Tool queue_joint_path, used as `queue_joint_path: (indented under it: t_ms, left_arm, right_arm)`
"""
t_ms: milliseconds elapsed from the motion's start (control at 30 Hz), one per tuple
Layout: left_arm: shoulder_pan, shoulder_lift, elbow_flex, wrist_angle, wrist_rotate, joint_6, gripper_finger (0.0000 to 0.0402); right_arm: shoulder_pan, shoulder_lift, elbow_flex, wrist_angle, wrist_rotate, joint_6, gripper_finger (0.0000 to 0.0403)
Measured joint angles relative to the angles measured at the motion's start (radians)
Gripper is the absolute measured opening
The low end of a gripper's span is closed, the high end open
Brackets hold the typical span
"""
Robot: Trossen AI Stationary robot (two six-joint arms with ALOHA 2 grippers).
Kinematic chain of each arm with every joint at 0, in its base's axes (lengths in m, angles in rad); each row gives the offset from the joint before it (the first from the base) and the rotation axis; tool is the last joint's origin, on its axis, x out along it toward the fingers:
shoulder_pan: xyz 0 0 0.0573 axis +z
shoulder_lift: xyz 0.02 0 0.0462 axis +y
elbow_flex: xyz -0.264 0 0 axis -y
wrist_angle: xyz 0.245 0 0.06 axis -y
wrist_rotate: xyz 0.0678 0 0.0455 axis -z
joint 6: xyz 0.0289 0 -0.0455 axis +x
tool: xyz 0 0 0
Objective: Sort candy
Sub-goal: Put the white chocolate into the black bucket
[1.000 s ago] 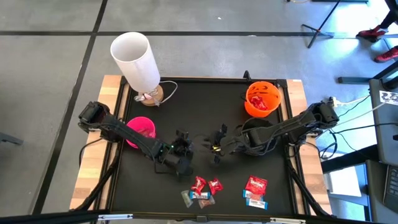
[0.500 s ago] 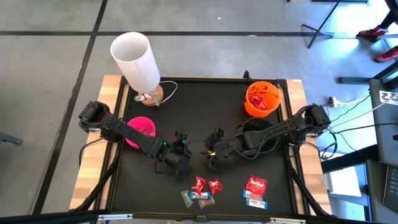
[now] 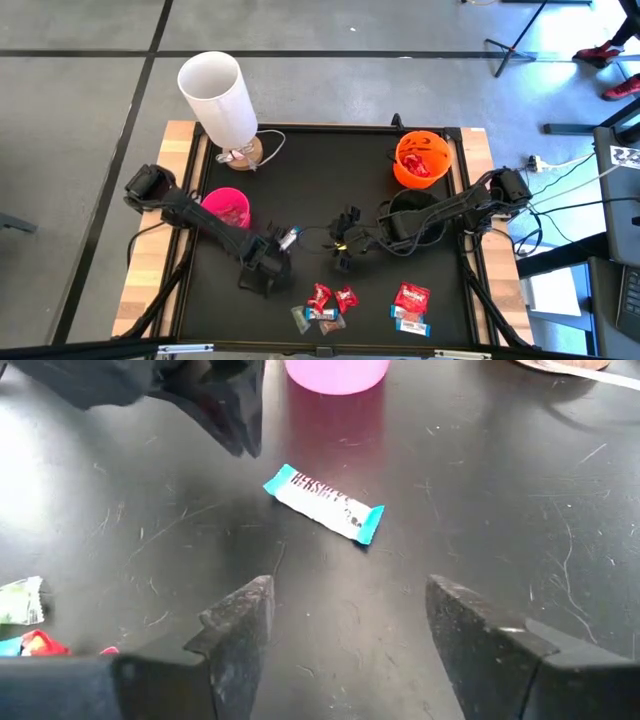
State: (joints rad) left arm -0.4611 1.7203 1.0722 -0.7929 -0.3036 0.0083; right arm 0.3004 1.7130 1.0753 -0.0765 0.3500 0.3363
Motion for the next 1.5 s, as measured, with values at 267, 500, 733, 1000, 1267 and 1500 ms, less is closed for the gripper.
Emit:
queue_joint_path:
  t_ms: [267,500,733,1000,1267,1500]
  left_arm:
    - [-0.038,0.0,-0.047,0.061,-0.1,-0.027,0.0133]
    - [-0.044,-0.001,-0.179,0.208,-0.194,0.023,0.0171]
    - [-0.075,-0.006,-0.265,0.367,-0.316,0.057,0.017]
    - [-0.099,-0.003,-0.323,0.487,-0.401,0.054,0.0154]
    - [-0.096,-0.001,-0.342,0.547,-0.399,0.049,0.0113]
    - [-0.095,0.0,-0.343,0.558,-0.389,0.035,0.0021]
  right_arm:
    - [0.0,0.0,0.0,0.0,0.001,0.0,0.0257]
    - [0.0,0.0,0.0,0.0,0.001,0.0,0.0257]
    - [0.0,0.0,0.0,-0.001,0.001,-0.001,0.0257]
    - [0.0,0.0,0.0,0.0,0.001,-0.001,0.0257]
    - [0.0,0.0,0.0,0.0,0.001,-0.001,0.0257]
    - [0.0,0.0,0.0,0.0,0.001,-0.001,0.0257]
